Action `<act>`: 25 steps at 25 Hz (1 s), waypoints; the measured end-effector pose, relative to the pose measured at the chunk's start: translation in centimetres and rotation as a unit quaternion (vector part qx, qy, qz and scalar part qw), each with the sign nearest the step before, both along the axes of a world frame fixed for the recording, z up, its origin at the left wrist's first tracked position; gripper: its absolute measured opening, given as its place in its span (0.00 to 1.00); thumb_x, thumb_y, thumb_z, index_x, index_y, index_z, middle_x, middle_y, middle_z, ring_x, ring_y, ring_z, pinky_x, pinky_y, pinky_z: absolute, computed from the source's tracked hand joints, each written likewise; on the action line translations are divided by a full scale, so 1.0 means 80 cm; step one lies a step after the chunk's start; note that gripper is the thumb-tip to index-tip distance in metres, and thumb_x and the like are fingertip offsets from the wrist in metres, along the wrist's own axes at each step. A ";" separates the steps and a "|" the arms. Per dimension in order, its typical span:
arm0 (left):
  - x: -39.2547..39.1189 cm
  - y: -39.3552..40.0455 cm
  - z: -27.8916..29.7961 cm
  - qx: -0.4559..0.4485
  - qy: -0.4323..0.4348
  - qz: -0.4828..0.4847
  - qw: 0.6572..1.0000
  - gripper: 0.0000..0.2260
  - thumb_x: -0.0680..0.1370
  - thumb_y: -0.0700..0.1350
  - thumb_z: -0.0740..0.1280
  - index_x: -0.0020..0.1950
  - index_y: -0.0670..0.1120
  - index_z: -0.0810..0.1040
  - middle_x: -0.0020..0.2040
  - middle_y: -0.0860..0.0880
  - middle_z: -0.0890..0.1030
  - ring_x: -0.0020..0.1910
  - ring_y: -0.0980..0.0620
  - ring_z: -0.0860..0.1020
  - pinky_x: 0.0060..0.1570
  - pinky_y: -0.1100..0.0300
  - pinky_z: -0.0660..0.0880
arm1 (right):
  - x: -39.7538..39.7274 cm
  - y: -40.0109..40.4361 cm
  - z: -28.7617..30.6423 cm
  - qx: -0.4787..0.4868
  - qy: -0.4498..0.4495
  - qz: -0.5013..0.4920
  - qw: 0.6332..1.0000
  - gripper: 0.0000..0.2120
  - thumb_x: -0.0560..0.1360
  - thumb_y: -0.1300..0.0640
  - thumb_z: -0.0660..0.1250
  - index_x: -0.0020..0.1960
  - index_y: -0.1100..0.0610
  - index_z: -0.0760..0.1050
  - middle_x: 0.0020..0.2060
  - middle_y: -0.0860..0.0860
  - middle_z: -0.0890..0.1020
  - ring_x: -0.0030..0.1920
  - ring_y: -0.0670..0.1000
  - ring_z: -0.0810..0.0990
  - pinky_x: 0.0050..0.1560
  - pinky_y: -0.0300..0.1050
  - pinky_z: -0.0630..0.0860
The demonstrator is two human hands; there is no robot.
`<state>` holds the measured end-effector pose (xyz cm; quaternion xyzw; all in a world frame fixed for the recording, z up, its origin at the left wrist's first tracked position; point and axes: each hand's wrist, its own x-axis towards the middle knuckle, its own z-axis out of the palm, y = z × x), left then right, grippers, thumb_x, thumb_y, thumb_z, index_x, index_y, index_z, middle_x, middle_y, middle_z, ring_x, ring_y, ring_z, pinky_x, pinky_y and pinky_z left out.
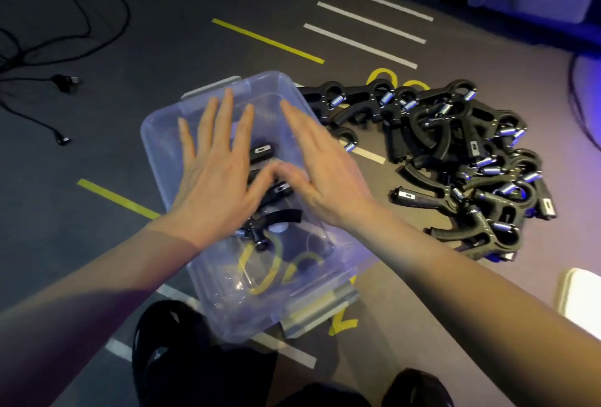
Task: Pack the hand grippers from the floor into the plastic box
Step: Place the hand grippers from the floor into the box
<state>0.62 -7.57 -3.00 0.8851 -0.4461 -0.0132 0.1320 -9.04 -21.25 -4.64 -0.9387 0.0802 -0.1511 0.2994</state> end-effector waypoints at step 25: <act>-0.127 -0.090 -0.034 0.100 0.038 -0.237 0.966 0.37 0.73 0.69 0.39 0.74 0.48 0.60 0.77 0.47 0.50 0.75 0.48 0.43 0.68 0.44 0.36 | -0.271 -0.144 -0.118 -0.122 0.240 -0.410 0.871 0.16 0.80 0.55 0.56 0.55 0.63 0.78 0.68 0.59 0.67 0.68 0.60 0.62 0.65 0.57 0.59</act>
